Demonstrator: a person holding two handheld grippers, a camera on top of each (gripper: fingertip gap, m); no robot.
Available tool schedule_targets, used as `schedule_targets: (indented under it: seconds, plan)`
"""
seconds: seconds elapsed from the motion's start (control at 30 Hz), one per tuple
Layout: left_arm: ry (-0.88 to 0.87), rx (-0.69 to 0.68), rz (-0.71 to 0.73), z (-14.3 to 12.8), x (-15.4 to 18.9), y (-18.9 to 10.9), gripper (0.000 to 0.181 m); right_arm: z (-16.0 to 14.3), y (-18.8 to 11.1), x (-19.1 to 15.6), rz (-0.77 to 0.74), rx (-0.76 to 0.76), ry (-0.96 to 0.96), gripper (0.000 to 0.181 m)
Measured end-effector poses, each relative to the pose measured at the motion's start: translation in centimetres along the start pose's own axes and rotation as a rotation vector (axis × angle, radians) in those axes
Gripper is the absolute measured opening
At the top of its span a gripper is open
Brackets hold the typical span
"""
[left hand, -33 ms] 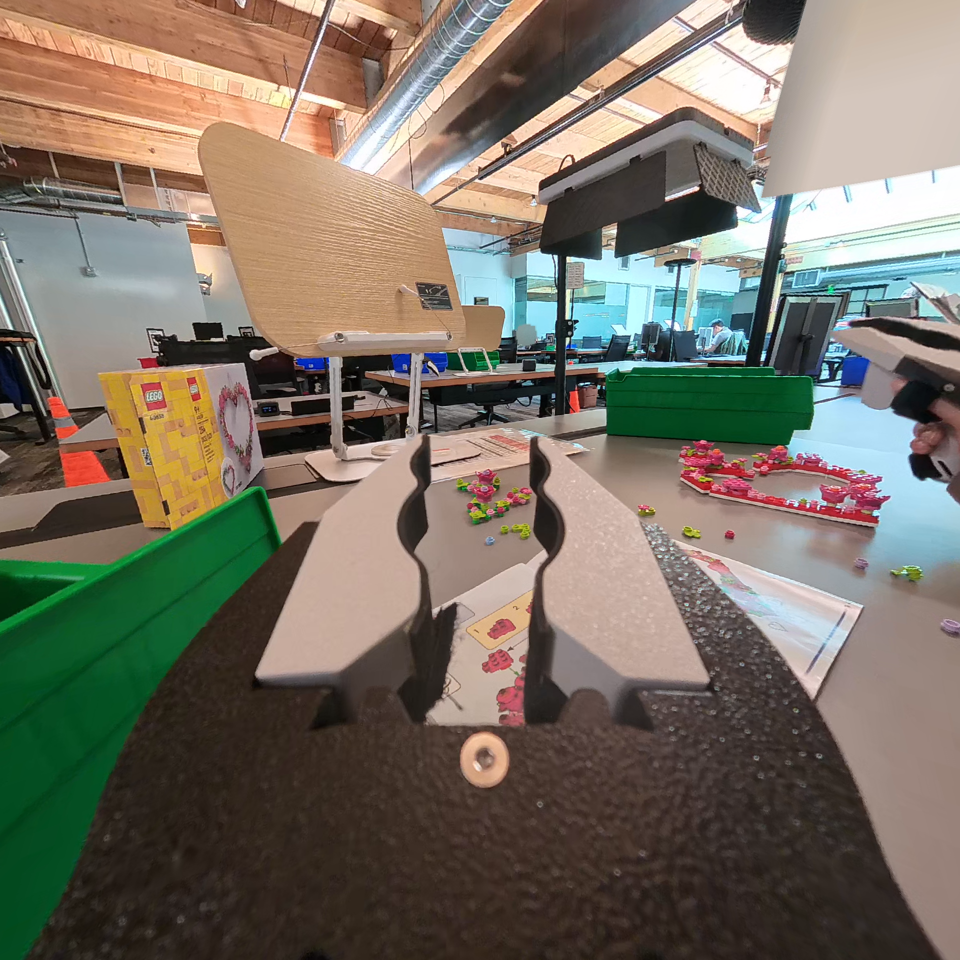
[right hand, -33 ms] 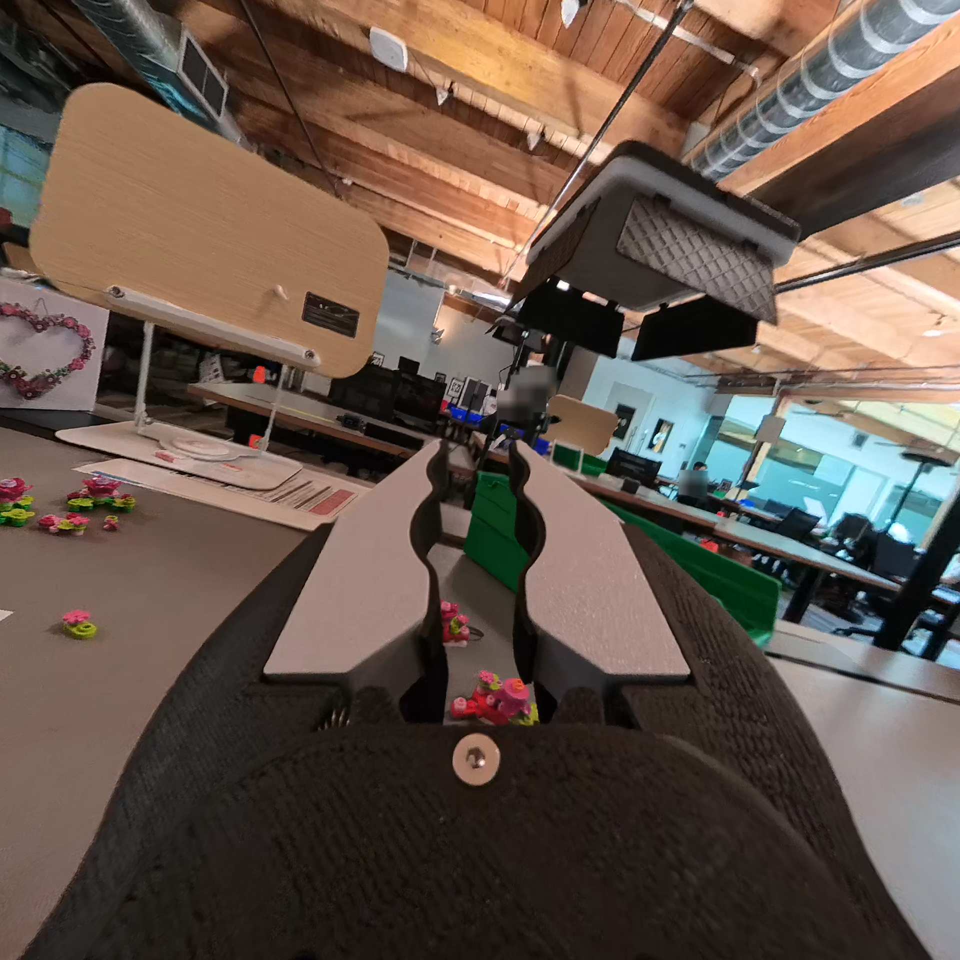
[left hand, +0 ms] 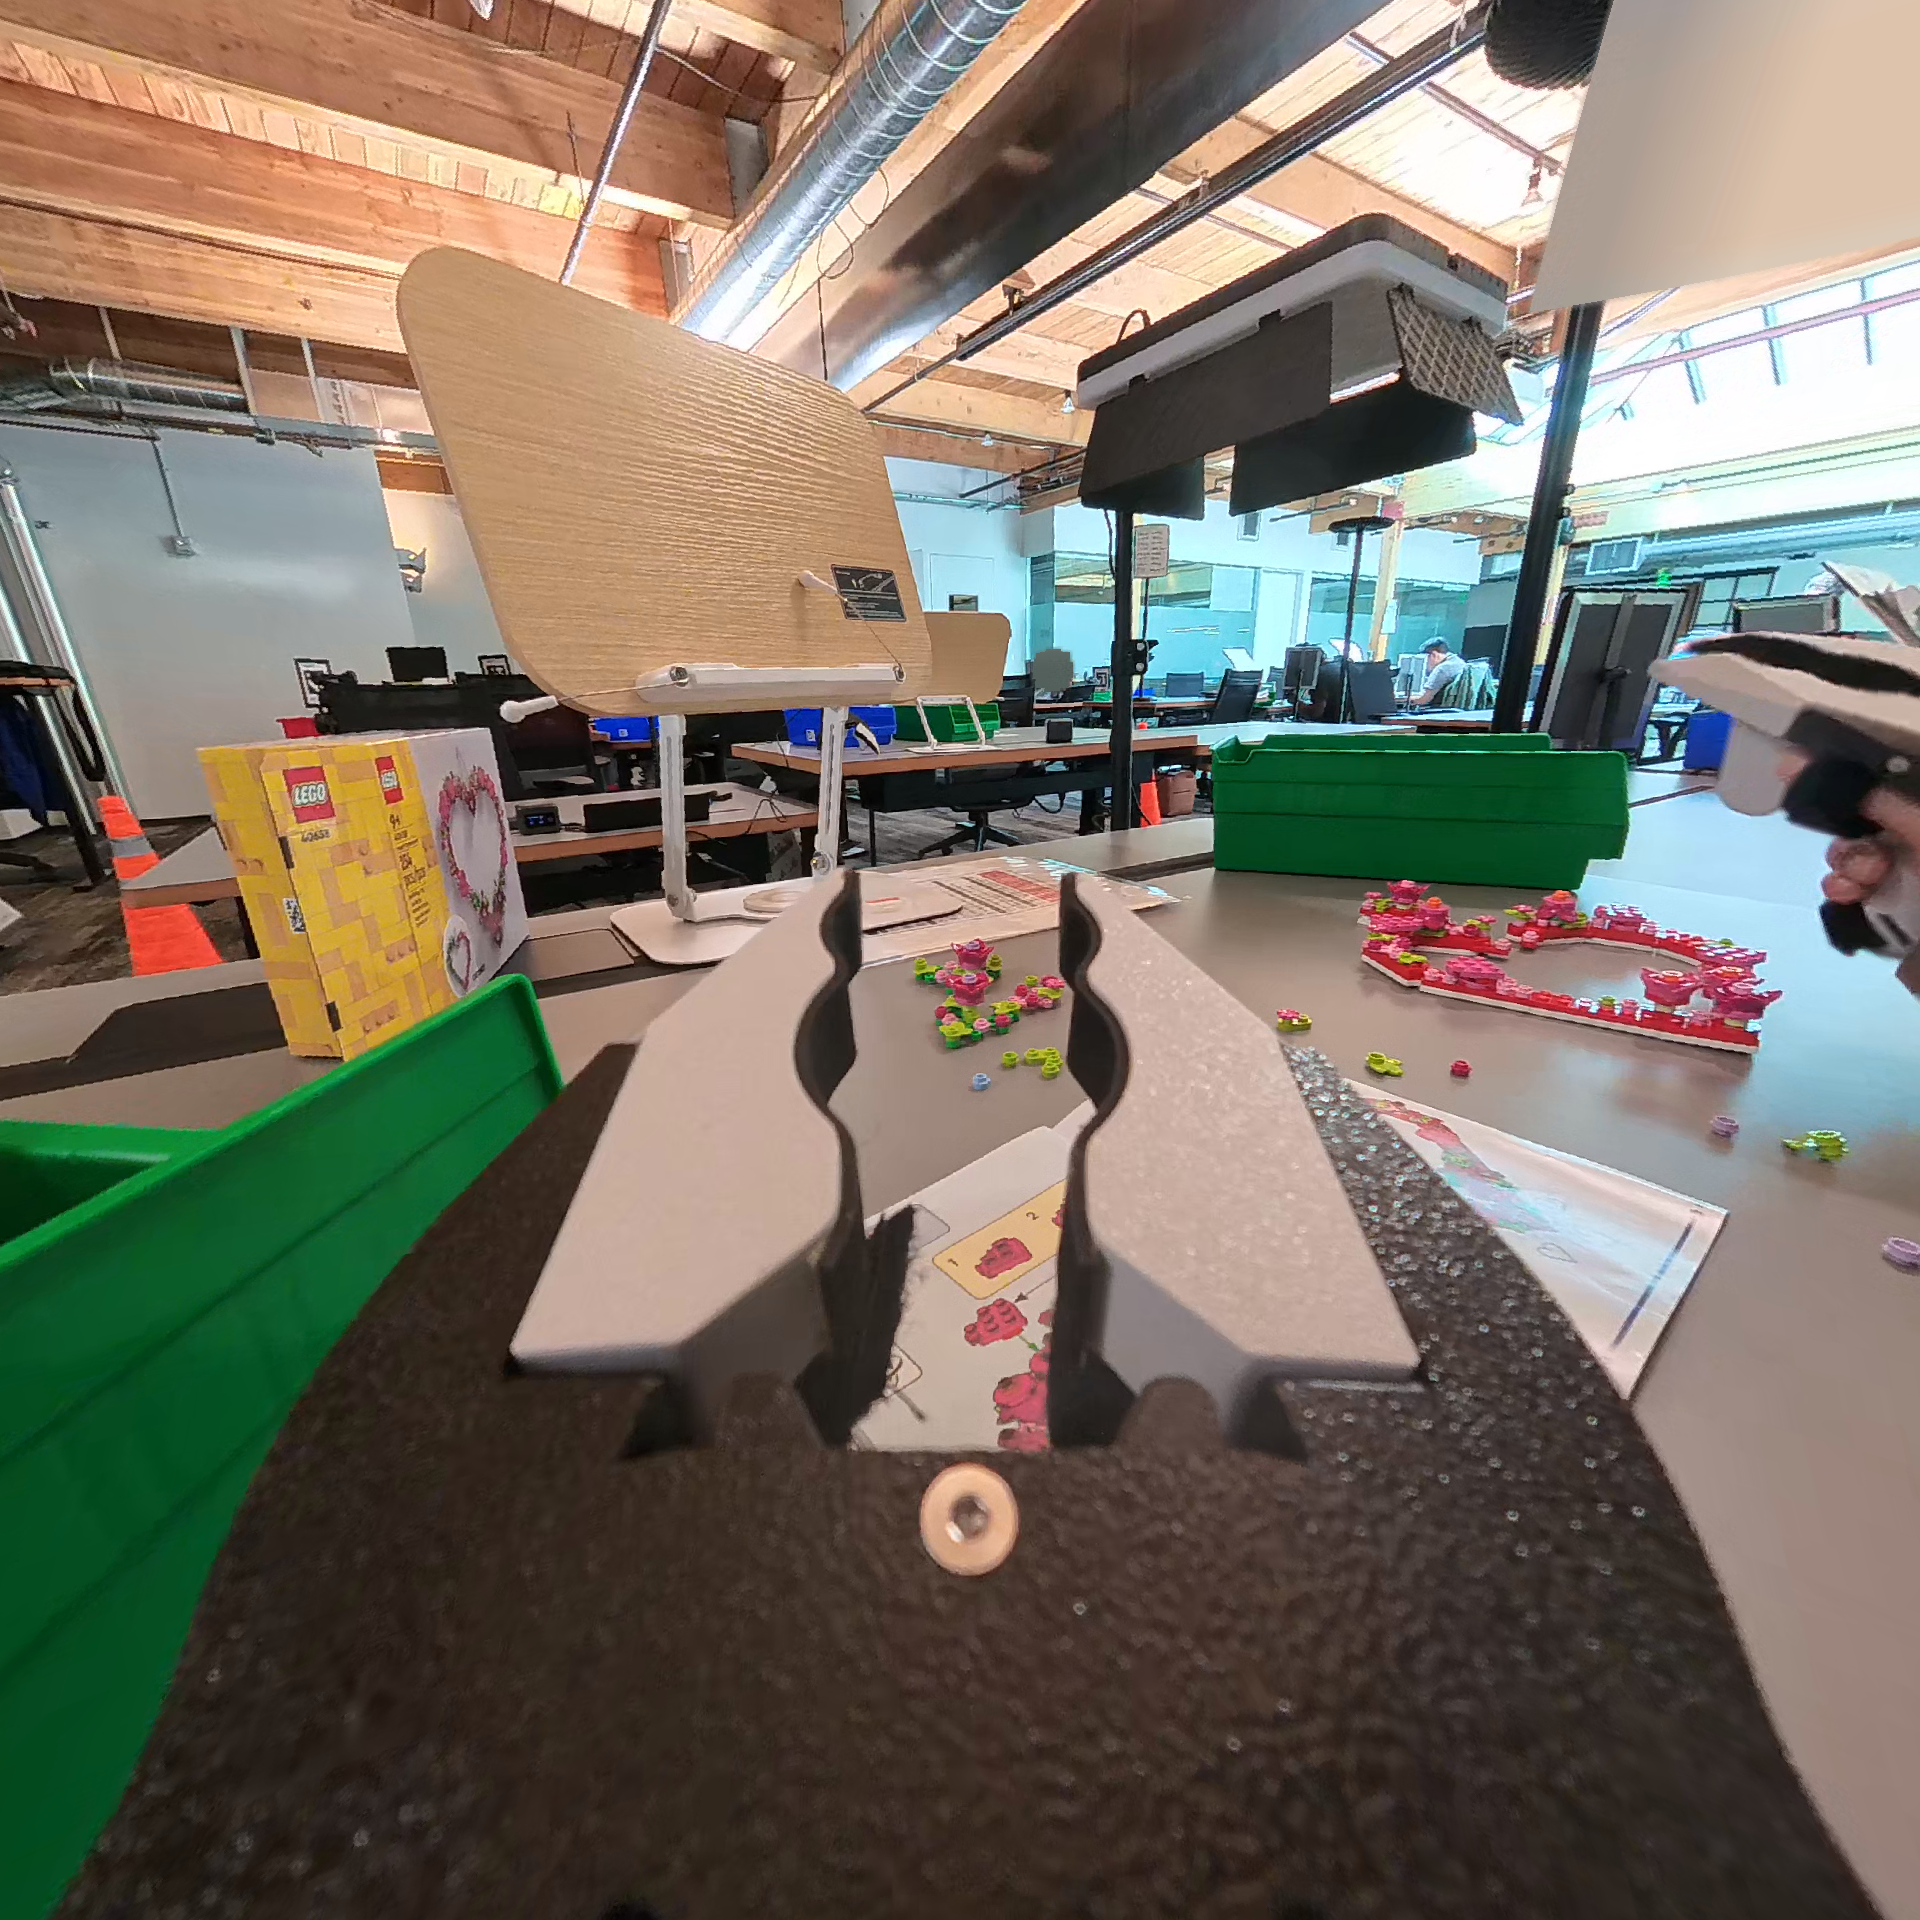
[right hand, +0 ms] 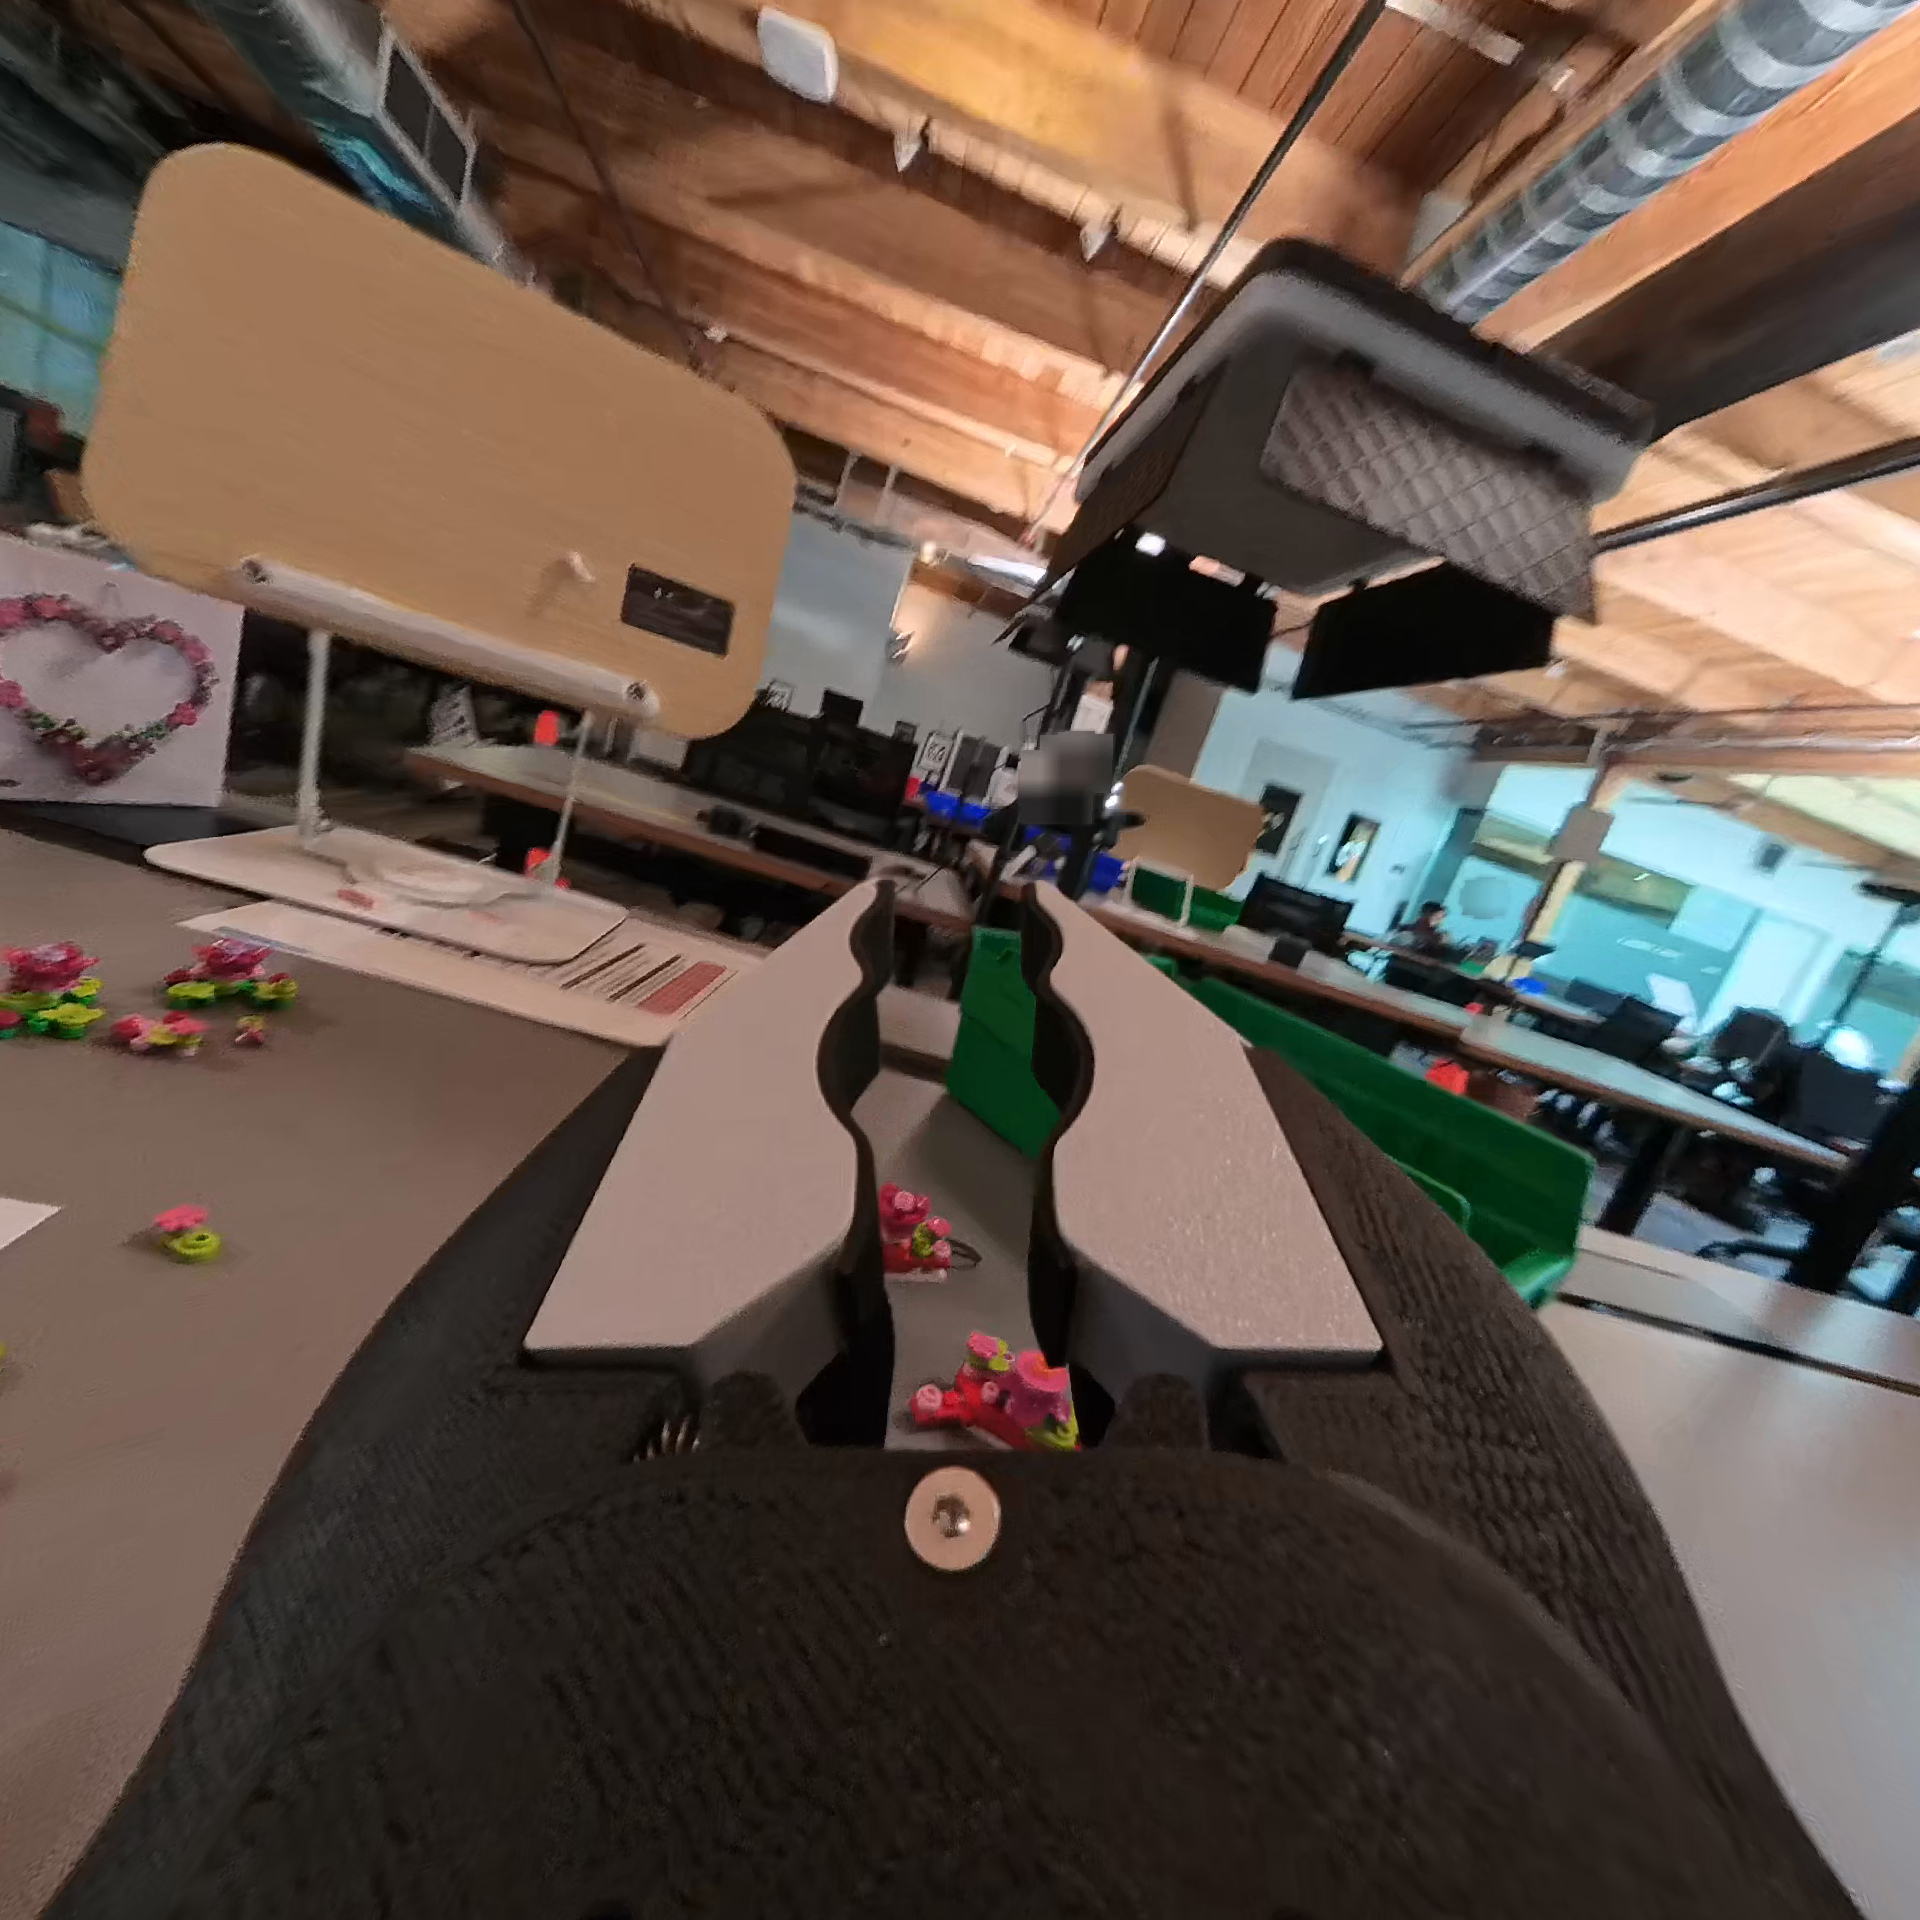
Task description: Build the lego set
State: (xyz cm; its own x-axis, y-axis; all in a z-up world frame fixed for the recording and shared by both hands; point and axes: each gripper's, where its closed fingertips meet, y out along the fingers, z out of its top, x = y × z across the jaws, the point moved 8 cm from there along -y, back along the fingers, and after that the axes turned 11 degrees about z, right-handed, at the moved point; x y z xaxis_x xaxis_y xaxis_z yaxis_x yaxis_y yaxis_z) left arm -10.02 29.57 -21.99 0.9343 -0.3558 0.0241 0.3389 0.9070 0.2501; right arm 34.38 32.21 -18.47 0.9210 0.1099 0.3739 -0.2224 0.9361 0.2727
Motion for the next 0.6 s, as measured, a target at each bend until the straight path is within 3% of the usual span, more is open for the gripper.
schedule_targets:
  seconds: [0.2, 0.33, 0.6]
  plan:
    - [0.041, 0.005, 0.001, 0.0, 0.3, -0.2, 0.035, -0.9, 2.0, 2.0, 0.255, -0.261, 0.105, 0.025]
    - [0.075, 0.007, 0.005, 0.1, 0.5, -0.4, 0.035, -2.0, 2.6, 4.1, 0.31, -0.446, 0.128, 0.025]
    - [0.151, 0.002, 0.041, 0.0, 0.6, -0.4, 0.035, -4.5, 3.2, 5.5, 0.573, -0.643, 0.276, 0.026]
